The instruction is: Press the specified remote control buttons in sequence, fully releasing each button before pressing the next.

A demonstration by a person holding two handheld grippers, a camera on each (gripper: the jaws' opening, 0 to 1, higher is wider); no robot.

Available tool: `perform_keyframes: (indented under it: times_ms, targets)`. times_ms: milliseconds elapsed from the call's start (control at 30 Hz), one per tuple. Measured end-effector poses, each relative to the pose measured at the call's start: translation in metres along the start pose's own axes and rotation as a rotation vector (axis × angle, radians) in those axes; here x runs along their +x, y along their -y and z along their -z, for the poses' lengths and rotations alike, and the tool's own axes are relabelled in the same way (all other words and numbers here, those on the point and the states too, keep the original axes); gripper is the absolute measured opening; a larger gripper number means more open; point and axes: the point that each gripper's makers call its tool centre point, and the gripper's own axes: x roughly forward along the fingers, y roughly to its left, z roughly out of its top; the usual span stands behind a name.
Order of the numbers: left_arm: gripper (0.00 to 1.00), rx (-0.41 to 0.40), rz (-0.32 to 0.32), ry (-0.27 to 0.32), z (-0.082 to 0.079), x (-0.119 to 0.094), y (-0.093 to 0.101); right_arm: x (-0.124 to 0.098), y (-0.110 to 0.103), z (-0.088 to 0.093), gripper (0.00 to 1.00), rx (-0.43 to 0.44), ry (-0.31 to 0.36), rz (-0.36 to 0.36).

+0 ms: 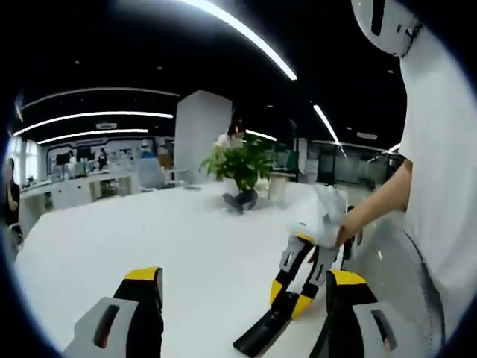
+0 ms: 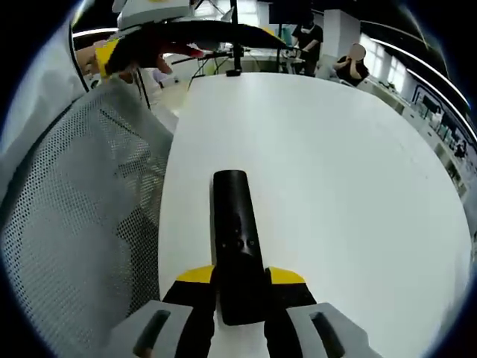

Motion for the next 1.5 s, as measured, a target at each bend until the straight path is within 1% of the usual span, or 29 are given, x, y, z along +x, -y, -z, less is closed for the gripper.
perform_keyframes:
  times_ms: [33,100,233,300,400,567,667,833,967,1167,1500]
  targets:
    - [0.99,0.002,-0.015,0.027,-0.006,-0.004,-0.002,0.000,0.000,0.000,0.22,0.001,0.000,-0.002]
    - [0.99,0.001,-0.048,0.062,-0.016,-0.010,-0.005,0.000,0.000,0.000,0.21,0.002,-0.001,-0.006]
    - [0.99,-0.019,-0.088,0.102,-0.024,-0.017,-0.012,0.000,0.003,-0.001,0.21,-0.011,-0.008,-0.005]
    - [0.99,-0.023,-0.094,0.111,-0.024,-0.020,-0.014,0.001,0.007,-0.002,0.21,-0.009,-0.010,-0.004]
    - [0.99,-0.035,-0.106,0.108,-0.022,-0.020,-0.016,0.002,0.014,-0.004,0.21,0.006,-0.006,-0.001]
    - [0.99,-0.056,-0.115,0.101,-0.020,-0.022,-0.017,0.003,0.032,-0.006,0.21,-0.003,-0.016,0.013]
    - [0.99,-0.063,-0.120,0.098,-0.018,-0.023,-0.017,0.003,0.043,-0.008,0.21,0.006,-0.013,0.017]
    - [0.99,-0.071,-0.116,0.087,-0.015,-0.024,-0.017,0.004,0.064,-0.012,0.21,0.080,0.022,0.011]
    - [0.99,-0.073,-0.116,0.087,-0.015,-0.024,-0.016,0.003,0.080,-0.012,0.21,0.091,0.025,0.019]
    - [0.99,-0.073,-0.120,0.078,-0.012,-0.026,-0.018,0.001,0.109,-0.010,0.21,0.073,0.005,0.037]
    - [0.99,-0.082,-0.136,0.062,-0.007,-0.033,-0.021,-0.001,0.161,-0.010,0.21,0.001,-0.055,0.066]
